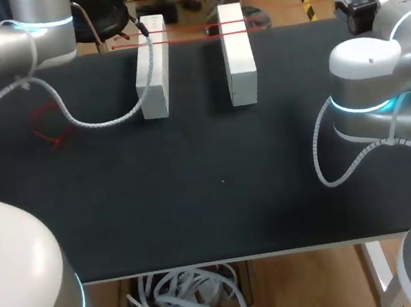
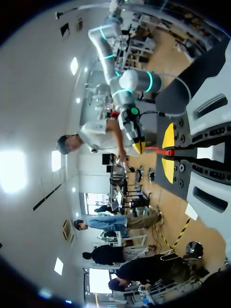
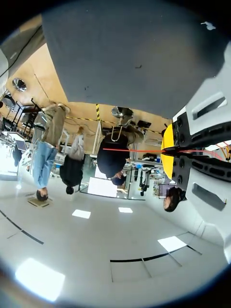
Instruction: Grab the tape and strap the tape.
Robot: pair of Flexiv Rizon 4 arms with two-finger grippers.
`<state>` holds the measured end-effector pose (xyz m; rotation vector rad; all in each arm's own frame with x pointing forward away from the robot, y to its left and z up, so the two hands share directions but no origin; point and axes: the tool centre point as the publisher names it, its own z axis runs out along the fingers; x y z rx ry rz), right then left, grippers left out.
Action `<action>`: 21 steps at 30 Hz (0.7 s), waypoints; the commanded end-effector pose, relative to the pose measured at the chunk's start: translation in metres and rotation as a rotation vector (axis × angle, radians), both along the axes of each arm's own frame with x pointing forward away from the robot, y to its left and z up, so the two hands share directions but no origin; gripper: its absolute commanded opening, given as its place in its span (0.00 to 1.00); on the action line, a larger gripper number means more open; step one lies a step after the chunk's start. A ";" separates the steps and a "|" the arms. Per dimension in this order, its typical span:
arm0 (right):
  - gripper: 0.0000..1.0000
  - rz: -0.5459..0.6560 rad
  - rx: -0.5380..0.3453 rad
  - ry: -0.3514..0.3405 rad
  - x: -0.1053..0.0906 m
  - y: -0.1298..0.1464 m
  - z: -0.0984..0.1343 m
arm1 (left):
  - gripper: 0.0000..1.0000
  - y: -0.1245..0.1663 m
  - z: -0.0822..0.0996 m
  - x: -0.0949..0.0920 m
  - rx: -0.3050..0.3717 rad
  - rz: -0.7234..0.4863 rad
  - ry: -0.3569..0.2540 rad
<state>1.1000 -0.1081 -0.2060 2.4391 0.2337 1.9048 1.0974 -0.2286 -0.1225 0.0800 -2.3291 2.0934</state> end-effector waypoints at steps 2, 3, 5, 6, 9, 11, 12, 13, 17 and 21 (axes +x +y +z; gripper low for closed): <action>0.00 0.000 -0.002 0.006 0.000 0.000 0.002 | 0.00 0.002 -0.010 -0.005 -0.095 0.055 -0.015; 0.00 0.000 -0.002 0.006 0.000 0.000 0.002 | 0.00 0.002 -0.010 -0.005 -0.095 0.055 -0.015; 0.00 0.000 -0.002 0.006 0.000 0.000 0.002 | 0.00 0.002 -0.010 -0.005 -0.095 0.055 -0.015; 0.00 0.000 -0.002 0.006 0.000 0.000 0.002 | 0.00 0.002 -0.010 -0.005 -0.095 0.055 -0.015; 0.00 0.000 -0.002 0.006 0.000 0.000 0.002 | 0.00 -0.014 -0.013 -0.006 0.070 0.010 -0.006; 0.00 0.000 -0.002 0.006 0.000 0.000 0.002 | 0.00 -0.025 -0.014 -0.006 0.175 -0.021 -0.013; 0.00 0.000 -0.002 0.006 0.000 0.000 0.002 | 0.00 -0.030 -0.015 -0.006 0.192 -0.032 -0.013; 0.00 0.000 -0.002 0.006 0.000 0.000 0.002 | 0.00 -0.034 -0.016 -0.006 0.205 -0.040 -0.012; 0.00 0.000 -0.002 0.006 0.000 0.000 0.002 | 0.00 -0.045 -0.022 -0.007 0.289 -0.082 0.009; 0.00 0.000 -0.002 0.006 0.000 0.000 0.002 | 0.00 -0.050 -0.031 -0.009 0.357 -0.092 0.038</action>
